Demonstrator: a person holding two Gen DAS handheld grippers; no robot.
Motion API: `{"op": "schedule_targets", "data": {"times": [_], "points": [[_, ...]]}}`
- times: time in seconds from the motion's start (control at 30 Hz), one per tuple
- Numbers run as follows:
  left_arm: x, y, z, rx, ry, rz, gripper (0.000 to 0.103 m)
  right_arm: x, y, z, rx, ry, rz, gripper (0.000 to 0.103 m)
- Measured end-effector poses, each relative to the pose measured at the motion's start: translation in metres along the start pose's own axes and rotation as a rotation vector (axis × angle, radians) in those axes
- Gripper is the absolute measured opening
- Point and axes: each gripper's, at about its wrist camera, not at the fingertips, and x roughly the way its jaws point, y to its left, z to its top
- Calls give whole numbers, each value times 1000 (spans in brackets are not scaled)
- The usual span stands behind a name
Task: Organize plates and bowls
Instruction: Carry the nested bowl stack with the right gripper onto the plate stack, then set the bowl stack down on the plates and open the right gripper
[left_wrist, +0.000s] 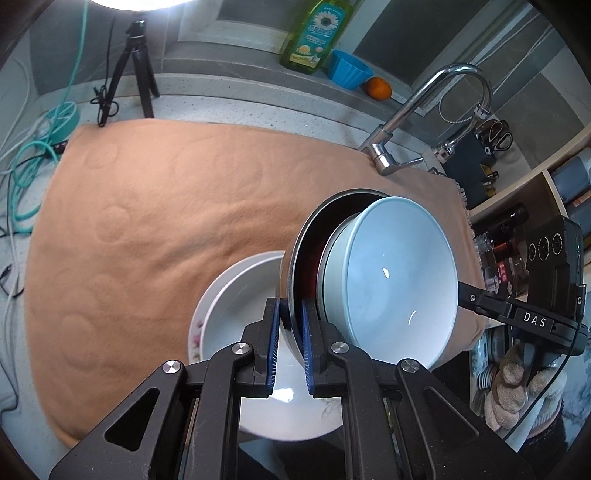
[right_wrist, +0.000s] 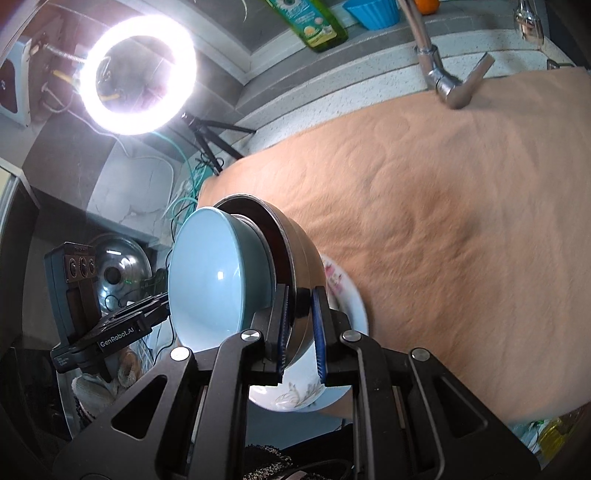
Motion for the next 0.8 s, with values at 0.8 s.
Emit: {"op": "schedule_targets", "data": {"times": [0.8], "points": [[5,19,-29,-38,45,20,11,30,1,-34,28,79,-30,13]]}}
